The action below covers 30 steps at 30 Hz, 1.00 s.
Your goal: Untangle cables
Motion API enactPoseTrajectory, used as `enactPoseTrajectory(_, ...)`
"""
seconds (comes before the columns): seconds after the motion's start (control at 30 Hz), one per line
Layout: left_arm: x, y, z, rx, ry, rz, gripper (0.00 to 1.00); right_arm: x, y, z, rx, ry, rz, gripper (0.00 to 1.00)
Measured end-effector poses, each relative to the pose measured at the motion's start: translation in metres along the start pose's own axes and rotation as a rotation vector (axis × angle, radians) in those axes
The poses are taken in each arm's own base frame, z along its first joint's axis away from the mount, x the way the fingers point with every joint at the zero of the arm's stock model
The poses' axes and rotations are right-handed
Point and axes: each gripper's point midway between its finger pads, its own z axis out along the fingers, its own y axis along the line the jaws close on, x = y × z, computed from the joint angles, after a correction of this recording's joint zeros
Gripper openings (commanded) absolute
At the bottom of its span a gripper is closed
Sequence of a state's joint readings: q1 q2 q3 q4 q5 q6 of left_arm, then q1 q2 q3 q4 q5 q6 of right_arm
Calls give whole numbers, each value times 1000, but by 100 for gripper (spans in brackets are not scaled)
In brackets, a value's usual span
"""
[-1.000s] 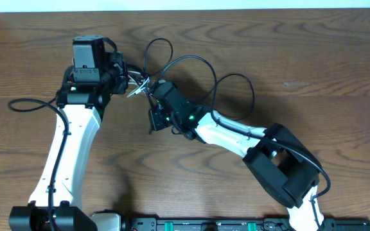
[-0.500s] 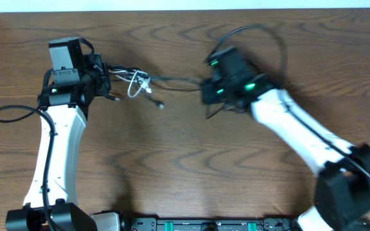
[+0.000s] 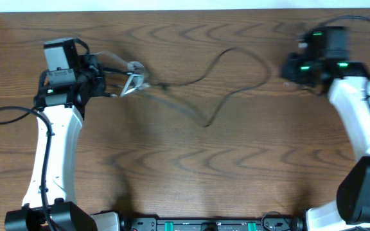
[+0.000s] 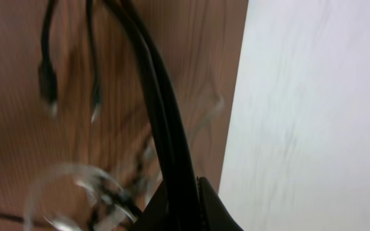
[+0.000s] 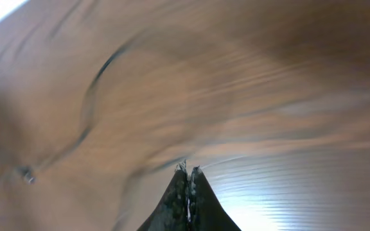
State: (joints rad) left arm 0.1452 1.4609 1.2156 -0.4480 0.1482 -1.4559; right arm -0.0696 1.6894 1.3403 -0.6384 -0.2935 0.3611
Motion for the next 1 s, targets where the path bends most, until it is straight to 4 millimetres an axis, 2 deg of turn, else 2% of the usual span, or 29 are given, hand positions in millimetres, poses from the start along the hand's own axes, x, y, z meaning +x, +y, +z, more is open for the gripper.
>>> enactPoseTrajectory(0.03, -9, 0, 0, 2, -41, -2, 7, -2, -5, -1, 7, -5, 10, 1)
enactPoseTrajectory(0.07, -17, -2, -1, 8, -78, -3, 7, -10, -24, -6, 36, -24, 45, 1)
enactPoseTrajectory(0.1, -25, -5, -2, 20, -112, -3, 7, -13, -32, -9, 44, -33, 61, 1)
enactPoseTrajectory(0.17, -37, -9, -3, 38, -162, -7, 7, -19, -42, -13, 30, -42, 66, 1)
enactPoseTrajectory(0.23, -39, -11, -4, 45, -170, -7, 7, -18, -36, -14, -18, -30, 21, 3)
enactPoseTrajectory(0.27, -38, -11, -4, 47, -162, -6, 8, -15, -28, -13, -51, -19, -13, 8)
enactPoseTrajectory(0.3, -35, -12, -3, 48, -150, -4, 7, -12, -21, -13, -78, -10, -43, 18)
enactPoseTrajectory(0.43, -22, -13, -2, 51, -91, 6, 7, 7, 28, -5, -192, 36, -200, 49)
enactPoseTrajectory(0.57, -5, -13, -1, 55, -10, 14, 7, 36, 87, 3, -300, 77, -362, 66)
enactPoseTrajectory(0.67, 4, -12, -1, 52, 41, 16, 7, 59, 133, 6, -383, 85, -482, 72)
enactPoseTrajectory(0.8, 14, 3, -1, -8, 92, 10, 7, 92, 191, 8, -496, 83, -624, 74)
enactPoseTrajectory(0.9, 21, 13, -1, -50, 118, 10, 7, 119, 222, 18, -563, 99, -700, 75)
enactPoseTrajectory(1.0, 29, 20, -2, -78, 137, 18, 7, 149, 246, 39, -618, 128, -755, 77)
